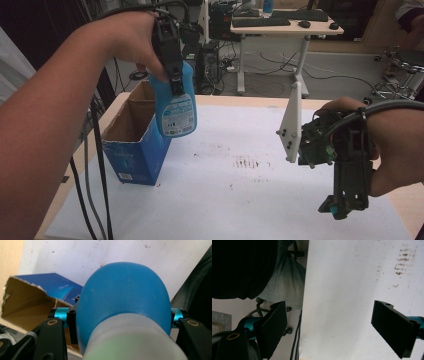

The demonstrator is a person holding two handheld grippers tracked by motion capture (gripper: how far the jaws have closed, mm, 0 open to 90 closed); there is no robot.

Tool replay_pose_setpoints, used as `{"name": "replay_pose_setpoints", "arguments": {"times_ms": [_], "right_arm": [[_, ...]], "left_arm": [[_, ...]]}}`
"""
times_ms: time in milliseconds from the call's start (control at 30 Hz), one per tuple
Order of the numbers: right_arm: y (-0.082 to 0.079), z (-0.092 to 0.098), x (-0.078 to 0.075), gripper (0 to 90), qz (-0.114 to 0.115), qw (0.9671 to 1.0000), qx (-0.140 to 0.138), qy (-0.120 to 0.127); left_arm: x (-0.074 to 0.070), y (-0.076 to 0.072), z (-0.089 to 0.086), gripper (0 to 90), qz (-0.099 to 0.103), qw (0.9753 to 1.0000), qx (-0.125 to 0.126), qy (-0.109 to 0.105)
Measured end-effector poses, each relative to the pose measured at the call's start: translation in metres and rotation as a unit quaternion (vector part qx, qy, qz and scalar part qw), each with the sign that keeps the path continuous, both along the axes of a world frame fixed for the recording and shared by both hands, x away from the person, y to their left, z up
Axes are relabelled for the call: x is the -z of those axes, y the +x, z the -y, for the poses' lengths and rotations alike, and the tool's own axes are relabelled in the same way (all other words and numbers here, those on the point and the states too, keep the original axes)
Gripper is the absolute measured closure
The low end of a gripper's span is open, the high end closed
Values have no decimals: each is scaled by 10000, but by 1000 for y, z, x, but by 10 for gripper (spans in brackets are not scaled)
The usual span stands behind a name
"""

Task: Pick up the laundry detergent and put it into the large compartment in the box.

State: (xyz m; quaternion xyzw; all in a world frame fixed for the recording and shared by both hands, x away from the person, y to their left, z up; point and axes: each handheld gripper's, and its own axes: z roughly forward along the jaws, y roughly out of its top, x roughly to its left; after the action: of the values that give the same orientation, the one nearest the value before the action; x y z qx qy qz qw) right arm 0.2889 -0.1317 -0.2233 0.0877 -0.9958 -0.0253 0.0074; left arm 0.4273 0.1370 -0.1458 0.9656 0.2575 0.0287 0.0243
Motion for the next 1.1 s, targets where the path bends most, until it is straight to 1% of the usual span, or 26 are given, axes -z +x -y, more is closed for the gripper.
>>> {"name": "replay_pose_setpoints", "arguments": {"times_ms": [33,67,133,167,233,267,333,400,433,500,533,600,700,767,867,933,1033,1100], "right_arm": [[0,0,0,127,-4,10000,9,-21],[1,-1,1,127,1,10000,-73,31],[0,-2,1,127,-6,10000,-1,-22],[1,-2,1,127,-4,9999,-96,42],[1,-3,1,127,-6,10000,-48,11],[1,-3,1,127,-12,10000,-74,26],[1,-4,1,127,-24,10000,-16,-22],[0,-4,1,127,-30,10000,18,-45],[1,-5,2,127,-7,10000,-56,9],[2,-5,2,127,-5,10000,-53,14],[2,-5,2,127,-5,10000,-53,14],[2,-6,2,127,-11,10000,-73,25],[3,-7,3,127,-19,10000,-53,19],[3,-7,4,127,-18,9999,-92,41],[3,-7,3,127,-17,10000,-52,40],[4,-7,3,127,-6,10000,-80,54],[3,-6,2,127,-6,10000,-45,33],[3,-6,2,127,0,10000,-63,44]], "left_arm": [[-3,0,-3,393,10,10000,-50,-11],[-5,0,-5,393,14,9999,-115,-21],[-9,1,-11,393,25,9997,-248,-42],[-11,1,-14,393,17,9995,-314,-37],[-14,2,-20,392,19,9991,-419,-31],[-16,2,-23,392,21,9988,-482,-43],[-18,2,-29,393,3,9982,-597,-19],[-19,2,-35,392,4,9976,-691,-64],[-20,2,-39,392,12,9972,-746,-89],[-22,3,-45,392,36,9966,-822,-105],[-22,3,-45,392,36,9966,-822,-105],[-23,3,-53,391,44,9951,-985,-99],[-25,3,-60,391,96,9938,-1106,-93],[-26,3,-65,391,84,9924,-1227,-97],[-27,4,-71,391,77,9908,-1347,-108],[-27,4,-75,391,67,9893,-1456,-98],[-25,5,-81,390,41,9871,-1602,-65],[-24,6,-84,390,24,9849,-1729,-67]]}}
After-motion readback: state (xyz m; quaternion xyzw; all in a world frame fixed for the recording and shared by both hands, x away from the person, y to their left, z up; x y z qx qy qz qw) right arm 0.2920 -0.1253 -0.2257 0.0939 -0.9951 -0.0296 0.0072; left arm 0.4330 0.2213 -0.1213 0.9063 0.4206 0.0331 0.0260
